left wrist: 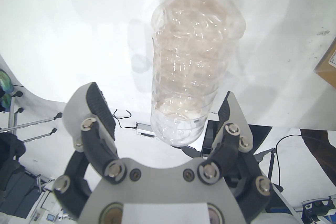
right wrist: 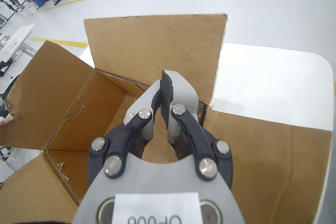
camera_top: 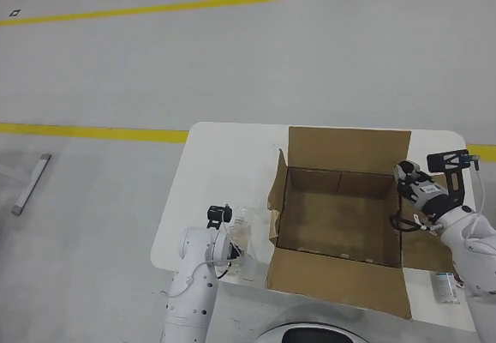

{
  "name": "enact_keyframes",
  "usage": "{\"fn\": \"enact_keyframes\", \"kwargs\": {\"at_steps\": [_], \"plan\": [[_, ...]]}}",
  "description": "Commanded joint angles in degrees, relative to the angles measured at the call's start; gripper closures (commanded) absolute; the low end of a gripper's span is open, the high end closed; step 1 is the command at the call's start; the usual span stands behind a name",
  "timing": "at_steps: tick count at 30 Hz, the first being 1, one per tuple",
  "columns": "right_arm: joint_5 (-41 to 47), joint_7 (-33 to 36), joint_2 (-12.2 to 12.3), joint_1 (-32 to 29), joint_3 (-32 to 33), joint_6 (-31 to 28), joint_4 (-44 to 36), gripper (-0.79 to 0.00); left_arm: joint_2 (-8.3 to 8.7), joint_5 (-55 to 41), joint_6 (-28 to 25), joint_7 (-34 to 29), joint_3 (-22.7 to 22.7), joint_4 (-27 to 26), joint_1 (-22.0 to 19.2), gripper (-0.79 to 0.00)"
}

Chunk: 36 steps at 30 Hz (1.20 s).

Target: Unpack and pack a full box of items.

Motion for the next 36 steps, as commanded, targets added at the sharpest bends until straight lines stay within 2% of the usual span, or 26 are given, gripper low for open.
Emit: {"fn": "enact_keyframes", "kwargs": {"at_steps": [1,4,6,9,10,12,13,14,15,22,27,28,30,31,32,36], "plan": [[-0.04,0.23,0.07,0.19,0.01,0.26,0.16,0.0,0.04,0.03,0.05,-0.07,0.17,0.37,-0.22,-0.742],[-0.07,0.34,0.18,0.43,-0.01,0.51,0.16,0.0,0.08,-0.01,0.12,-0.03,0.44,1.16,-0.65,-0.65],[-0.06,0.41,0.25,0.53,-0.07,0.54,0.13,0.0,0.11,-0.42,-0.01,0.12,0.53,1.9,-0.93,-0.634],[-0.18,0.46,0.37,0.61,-0.13,0.59,0.02,0.0,0.19,-0.63,0.1,0.43,0.49,2.88,-1.35,-0.363],[-0.18,0.47,0.4,0.63,-0.17,0.66,-0.01,0.0,0.22,-0.68,0.16,0.52,0.49,3.09,-1.48,-0.311],[-0.18,0.52,0.47,0.69,-0.26,0.7,-0.05,0.0,0.28,-0.75,0.3,0.75,0.45,3.44,-1.66,-0.256],[-0.18,0.56,0.5,0.75,-0.28,0.71,-0.04,0.0,0.3,-0.86,0.49,0.87,0.4,3.51,-1.72,-0.182],[-0.16,0.55,0.54,0.82,-0.3,0.74,-0.05,0.0,0.34,-0.69,0.53,1.19,0.43,3.38,-1.79,-0.074],[-0.17,0.51,0.57,0.86,-0.33,0.78,-0.05,0.0,0.39,-0.35,0.5,1.52,0.52,3.19,-1.73,-0.009],[-0.45,0.82,0.79,0.95,-0.63,1.33,-0.32,0.0,0.59,-2.17,1.12,-0.1,-0.13,-1.32,-1.24,0.0],[1.73,2.76,0.99,1.47,0.51,2.47,-0.75,-0.012,0.74,-6.48,2.47,-0.62,-2.24,-11.51,-0.6,0.0],[2.81,3.36,1.06,1.57,1.05,2.37,-0.84,-0.071,0.7,-9.52,2.11,0.83,-2.79,-14.41,-0.2,0.0],[6.68,5.44,1.2,1.81,2.43,1.86,-0.74,-0.332,0.81,-12.65,1.03,1.96,-3.69,-18.81,0.2,0.0],[8.13,6.36,1.31,1.98,3.28,1.56,-0.74,-0.613,0.88,-13.26,0.59,2.2,-3.83,-20.35,-0.01,0.0],[9.37,7.37,1.42,2.09,4.05,1.3,-0.63,-0.785,0.89,-14.3,0.15,2.48,-3.71,-21.74,-0.42,0.0],[15.23,10.3,1.91,2.58,7.97,-0.01,0.38,-0.785,0.78,-18.21,0.46,2.83,-2.42,-25.73,-3.06,0.0]]}}
